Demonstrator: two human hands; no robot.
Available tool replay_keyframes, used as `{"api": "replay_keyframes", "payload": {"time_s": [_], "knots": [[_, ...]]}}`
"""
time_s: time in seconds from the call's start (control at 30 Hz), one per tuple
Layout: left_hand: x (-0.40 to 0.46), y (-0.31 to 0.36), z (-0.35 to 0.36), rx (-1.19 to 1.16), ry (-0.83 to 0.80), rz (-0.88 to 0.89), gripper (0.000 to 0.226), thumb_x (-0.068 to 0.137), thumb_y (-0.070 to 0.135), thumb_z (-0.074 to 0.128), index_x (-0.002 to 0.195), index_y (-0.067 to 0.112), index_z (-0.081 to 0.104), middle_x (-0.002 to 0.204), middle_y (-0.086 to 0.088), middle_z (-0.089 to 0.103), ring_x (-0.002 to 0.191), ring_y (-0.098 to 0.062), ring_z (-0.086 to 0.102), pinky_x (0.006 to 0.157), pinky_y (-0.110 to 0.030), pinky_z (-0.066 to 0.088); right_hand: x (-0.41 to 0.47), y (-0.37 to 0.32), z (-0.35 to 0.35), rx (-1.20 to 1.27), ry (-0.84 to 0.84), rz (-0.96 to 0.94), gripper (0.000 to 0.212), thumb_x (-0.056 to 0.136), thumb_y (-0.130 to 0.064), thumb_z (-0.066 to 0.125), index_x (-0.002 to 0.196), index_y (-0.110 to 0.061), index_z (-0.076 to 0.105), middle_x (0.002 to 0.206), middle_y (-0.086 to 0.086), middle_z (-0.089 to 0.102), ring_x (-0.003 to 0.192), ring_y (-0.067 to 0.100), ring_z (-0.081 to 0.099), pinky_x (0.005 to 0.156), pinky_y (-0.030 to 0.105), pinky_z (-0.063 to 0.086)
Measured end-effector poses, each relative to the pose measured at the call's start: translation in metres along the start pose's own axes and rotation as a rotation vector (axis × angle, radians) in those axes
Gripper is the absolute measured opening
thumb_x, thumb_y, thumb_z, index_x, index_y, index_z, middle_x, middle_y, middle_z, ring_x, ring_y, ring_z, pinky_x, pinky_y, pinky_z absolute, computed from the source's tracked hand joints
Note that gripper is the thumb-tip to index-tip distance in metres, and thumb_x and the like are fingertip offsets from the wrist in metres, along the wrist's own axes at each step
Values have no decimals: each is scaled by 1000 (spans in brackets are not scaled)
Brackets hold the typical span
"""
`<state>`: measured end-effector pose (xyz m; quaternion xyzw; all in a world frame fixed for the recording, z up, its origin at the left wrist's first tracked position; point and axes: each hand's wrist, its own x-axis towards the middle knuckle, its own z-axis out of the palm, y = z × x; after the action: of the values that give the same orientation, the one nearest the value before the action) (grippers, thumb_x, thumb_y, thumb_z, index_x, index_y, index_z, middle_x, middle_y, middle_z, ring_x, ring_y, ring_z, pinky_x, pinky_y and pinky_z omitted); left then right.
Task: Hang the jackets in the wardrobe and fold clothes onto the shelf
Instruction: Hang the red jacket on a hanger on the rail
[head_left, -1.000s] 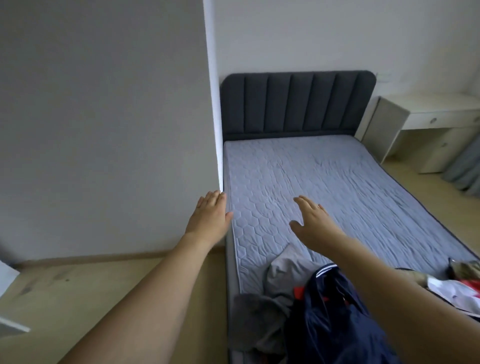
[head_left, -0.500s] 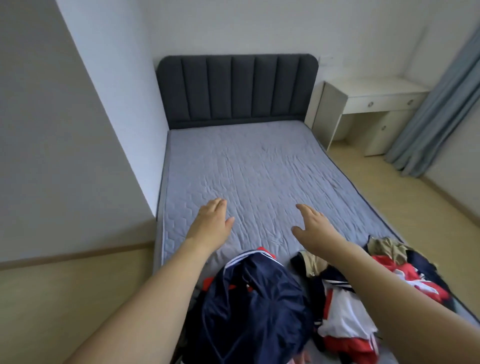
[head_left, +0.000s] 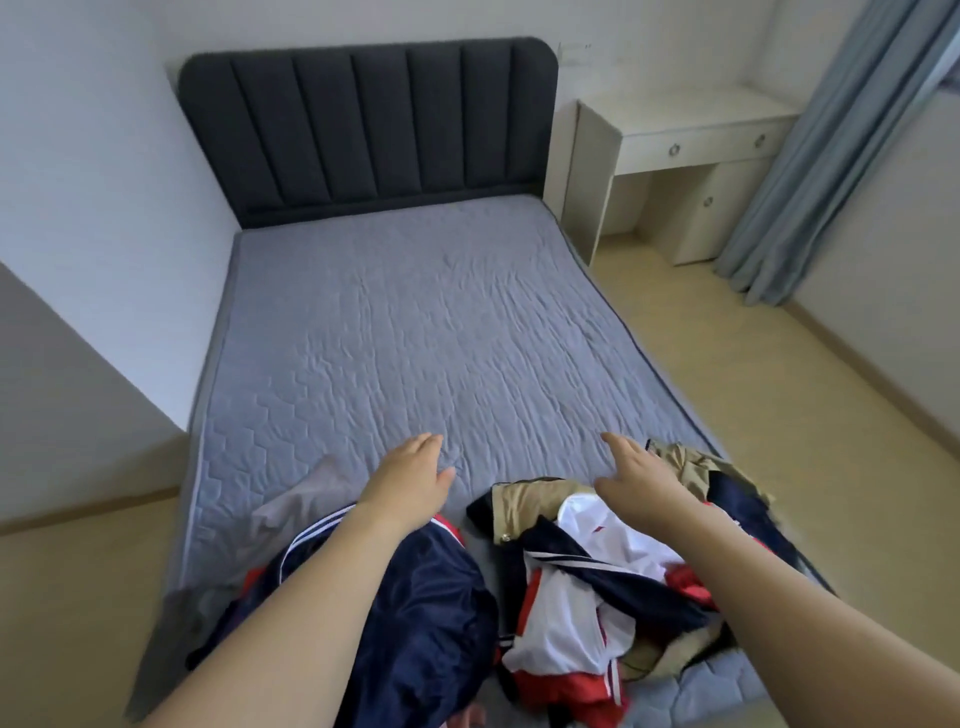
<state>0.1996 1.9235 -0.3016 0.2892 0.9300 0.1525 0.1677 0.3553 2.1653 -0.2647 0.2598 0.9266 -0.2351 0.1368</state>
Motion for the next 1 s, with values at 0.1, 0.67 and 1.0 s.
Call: {"api": "replay_keyframes", "payload": {"time_s": [0.1, 0.67, 1.0], "knots": [[37, 49, 40, -24, -47, -43, 57, 102, 36, 43, 151, 11, 32, 160, -6, 25, 146, -23, 25, 119, -35, 21, 38, 68, -8, -8, -42, 8, 67, 91, -22, 44, 153, -12, 19, 158, 5, 25, 141, 25, 30, 114, 37, 25], [232, 125, 403, -195, -382, -393, 50, 94, 20, 46, 143, 12, 42, 145, -5, 46, 130, -27, 48, 104, -30, 38, 200, 343, 200, 53, -298, 264, 59, 90, -28, 54, 143, -12, 34, 147, 9, 37, 135, 29, 37, 109, 36, 32], [263, 111, 425, -405, -371, -555, 47, 84, 35, 58, 121, 7, 57, 116, -16, 61, 91, -23, 53, 81, -32, 42, 241, 367, 220, -166, -23, 125, 29, 91, -39, 51, 115, -25, 58, 153, 5, 22, 133, 31, 28, 109, 38, 25]]}}
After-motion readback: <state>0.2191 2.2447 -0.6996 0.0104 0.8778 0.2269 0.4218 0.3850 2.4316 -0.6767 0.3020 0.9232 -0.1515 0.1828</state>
